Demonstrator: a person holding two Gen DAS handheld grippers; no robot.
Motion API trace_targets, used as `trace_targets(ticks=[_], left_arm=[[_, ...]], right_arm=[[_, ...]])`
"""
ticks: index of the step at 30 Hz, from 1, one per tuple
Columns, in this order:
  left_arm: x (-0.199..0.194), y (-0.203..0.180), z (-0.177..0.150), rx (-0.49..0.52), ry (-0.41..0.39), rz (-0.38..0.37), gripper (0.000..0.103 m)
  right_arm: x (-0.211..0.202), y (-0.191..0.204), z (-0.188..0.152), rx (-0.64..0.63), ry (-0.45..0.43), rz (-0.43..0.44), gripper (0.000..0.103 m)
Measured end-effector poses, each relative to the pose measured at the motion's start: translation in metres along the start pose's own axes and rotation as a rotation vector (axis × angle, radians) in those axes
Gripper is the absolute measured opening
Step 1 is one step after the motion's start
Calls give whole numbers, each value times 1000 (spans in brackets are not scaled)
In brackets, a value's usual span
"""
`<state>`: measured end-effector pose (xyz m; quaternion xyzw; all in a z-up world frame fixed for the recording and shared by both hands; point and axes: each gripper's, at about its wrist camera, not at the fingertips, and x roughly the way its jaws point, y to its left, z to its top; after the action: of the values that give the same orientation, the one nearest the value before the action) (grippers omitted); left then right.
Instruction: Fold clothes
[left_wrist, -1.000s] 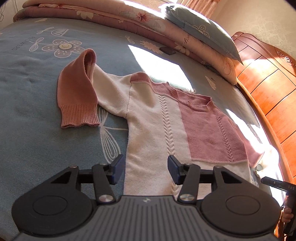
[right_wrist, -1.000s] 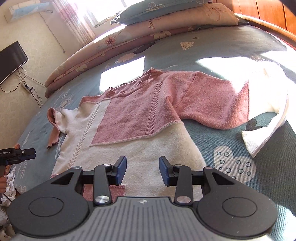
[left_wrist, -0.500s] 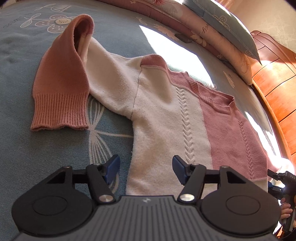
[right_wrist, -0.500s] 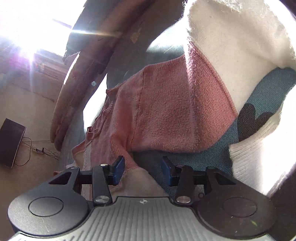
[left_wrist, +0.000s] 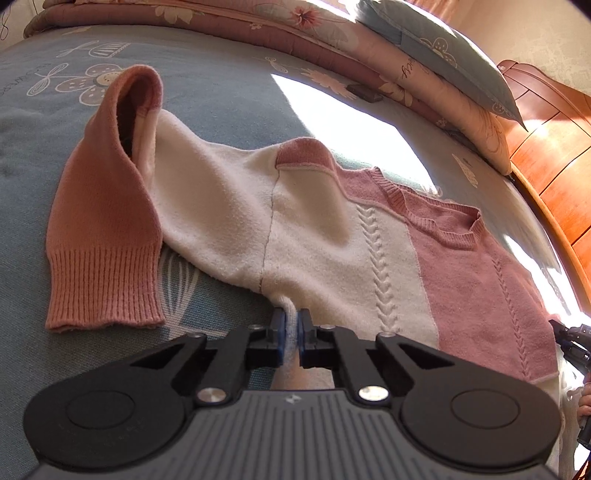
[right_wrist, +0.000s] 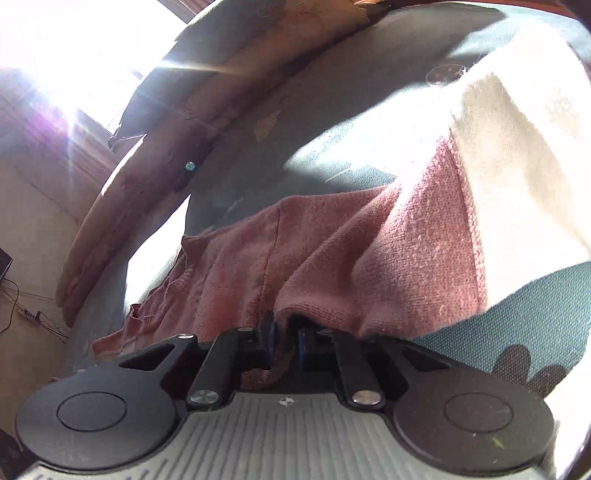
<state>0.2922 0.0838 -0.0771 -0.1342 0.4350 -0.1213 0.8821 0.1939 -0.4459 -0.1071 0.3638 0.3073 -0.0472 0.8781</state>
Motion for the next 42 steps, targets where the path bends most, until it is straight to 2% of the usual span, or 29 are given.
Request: trace_targets(ticks=[5, 6, 9, 12, 15, 18, 19, 20, 22, 24, 28, 30, 32, 37, 42], left_arm=[[-2, 4, 19, -6, -34, -2, 2], [-1, 5, 23, -7, -40, -3, 2], [-1, 4, 34, 24, -102, 58, 0], [3, 14, 37, -38, -56, 13, 0], [0, 14, 32, -36, -29, 11, 0], [-14, 11, 22, -17, 4, -23, 5], [-19, 11, 20, -19, 4, -30, 11], [-25, 11, 18, -21, -1, -39, 21], [-36, 9, 14, -16, 7, -49, 30], [-45, 7, 10, -7, 24, -52, 30], [-67, -10, 1, 50, 64, -50, 31], [-78, -22, -8, 80, 88, -66, 37], [-88, -39, -23, 132, 123, -103, 46], [-103, -90, -71, 298, 229, -169, 48], [-121, -119, -96, 362, 239, -184, 52]], right_arm=[[-11, -7, 46, -26, -97, -45, 12], [-11, -6, 53, -35, -101, -51, 12], [-6, -1, 66, -69, -98, -68, 12], [7, 1, 62, -92, -51, -84, 15], [-5, -3, 51, -85, -19, -60, 20], [-16, -6, 40, -78, 14, -35, 31], [-20, -7, 36, -77, 24, -26, 36], [-27, -8, 33, -81, 33, -15, 36], [-41, -8, 28, -93, 52, -5, 38], [-55, -6, 22, -114, 65, -7, 39], [-83, 1, 11, -169, 82, -5, 40], [-96, 6, 5, -181, 93, 3, 41], [-107, 14, -5, -198, 111, 27, 45], [-120, 47, -42, -309, 209, 93, 45], [-143, 86, -73, -428, 238, 144, 49]])
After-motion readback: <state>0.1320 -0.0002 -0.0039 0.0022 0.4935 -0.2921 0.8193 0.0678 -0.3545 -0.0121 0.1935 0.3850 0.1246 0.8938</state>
